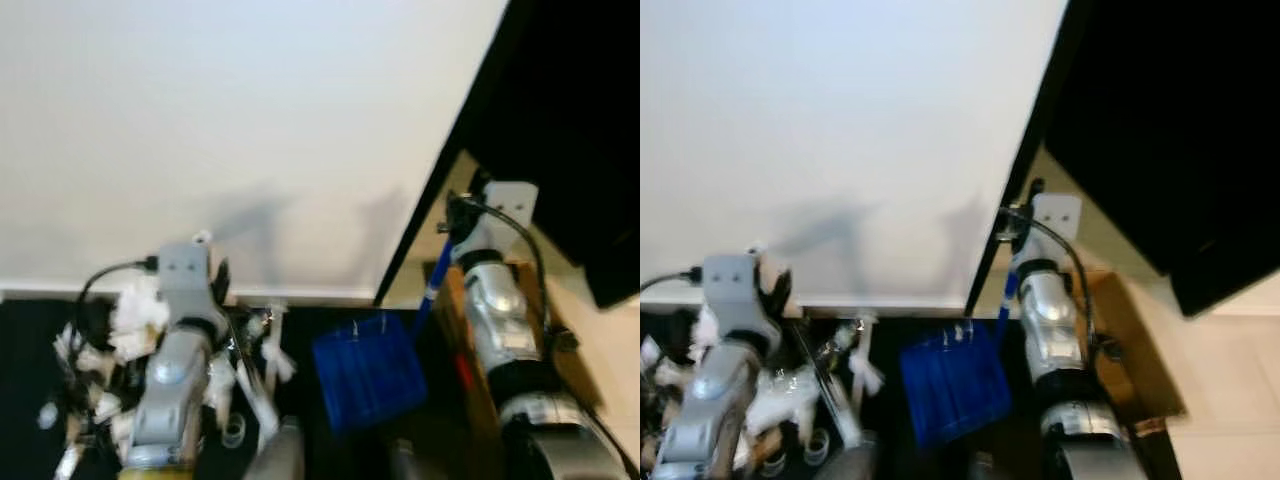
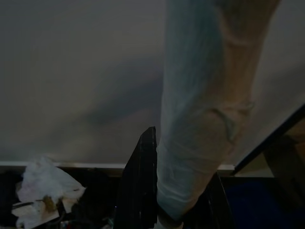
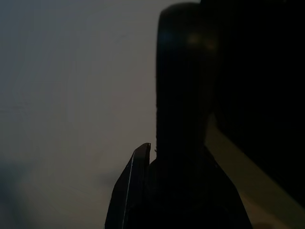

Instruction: Sweep floor

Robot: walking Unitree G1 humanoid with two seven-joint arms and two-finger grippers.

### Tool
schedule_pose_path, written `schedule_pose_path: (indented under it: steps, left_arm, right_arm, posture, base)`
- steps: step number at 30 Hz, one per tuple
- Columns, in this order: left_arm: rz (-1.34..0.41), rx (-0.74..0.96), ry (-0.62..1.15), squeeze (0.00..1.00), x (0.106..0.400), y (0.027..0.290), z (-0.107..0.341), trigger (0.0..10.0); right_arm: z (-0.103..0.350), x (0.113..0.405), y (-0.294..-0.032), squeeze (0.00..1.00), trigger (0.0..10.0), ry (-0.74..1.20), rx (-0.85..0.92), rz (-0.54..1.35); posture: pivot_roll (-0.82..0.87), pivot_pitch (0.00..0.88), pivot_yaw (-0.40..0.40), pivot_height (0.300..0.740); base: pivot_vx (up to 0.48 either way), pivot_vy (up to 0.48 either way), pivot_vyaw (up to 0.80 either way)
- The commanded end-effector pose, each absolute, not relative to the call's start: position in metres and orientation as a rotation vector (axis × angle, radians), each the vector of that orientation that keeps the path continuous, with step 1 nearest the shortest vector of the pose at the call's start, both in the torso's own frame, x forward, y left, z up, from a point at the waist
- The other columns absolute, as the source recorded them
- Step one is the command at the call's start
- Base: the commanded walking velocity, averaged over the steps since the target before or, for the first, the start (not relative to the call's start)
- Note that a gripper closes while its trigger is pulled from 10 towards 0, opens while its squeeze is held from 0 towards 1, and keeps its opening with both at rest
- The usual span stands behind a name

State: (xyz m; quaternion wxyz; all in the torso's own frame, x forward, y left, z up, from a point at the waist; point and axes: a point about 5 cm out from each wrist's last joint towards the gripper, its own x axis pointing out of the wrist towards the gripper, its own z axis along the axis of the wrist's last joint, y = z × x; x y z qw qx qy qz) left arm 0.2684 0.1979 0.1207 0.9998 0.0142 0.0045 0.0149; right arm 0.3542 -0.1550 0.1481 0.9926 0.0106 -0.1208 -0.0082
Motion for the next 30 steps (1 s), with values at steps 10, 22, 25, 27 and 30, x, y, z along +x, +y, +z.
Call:
schedule_pose_path:
  steps: [10, 22, 25, 27, 30]
  left_arm:
    - [-0.054, 0.074, -0.011, 0.00, 0.264, 0.195, 0.122, 10.0]
    - [-0.199, 0.187, -0.055, 0.00, 0.273, 0.216, 0.133, 10.0]
    - [-0.298, 0.211, -0.033, 0.00, 0.280, 0.216, 0.128, 10.0]
    - [-0.298, 0.211, -0.033, 0.00, 0.280, 0.216, 0.128, 10.0]
    - [-0.367, 0.216, -0.015, 0.00, 0.289, 0.218, 0.124, 10.0]
  right_arm:
    - [0.149, 0.351, -0.166, 0.00, 10.0, -0.273, -0.084, -0.064]
    - [0.132, 0.347, -0.166, 0.00, 10.0, -0.222, -0.081, -0.097]
    - [0.130, 0.348, -0.162, 0.00, 10.0, -0.216, -0.073, -0.102]
    - [0.130, 0.348, -0.162, 0.00, 10.0, -0.216, -0.073, -0.102]
    - [0.130, 0.349, -0.158, 0.00, 10.0, -0.217, -0.078, -0.105]
  posture:
    - [0.23, 0.148, -0.031, 0.740]
    - [0.24, 0.194, -0.010, 0.740]
    - [0.24, 0.213, 0.002, 0.740]
    - [0.24, 0.213, 0.002, 0.740]
    - [0.24, 0.243, 0.012, 0.740]
  base:
    - [0.000, 0.000, 0.00]
    - [0.000, 0.000, 0.00]
    - [0.000, 0.000, 0.00]
    - [0.000, 0.000, 0.00]
    - [0.000, 0.000, 0.00]
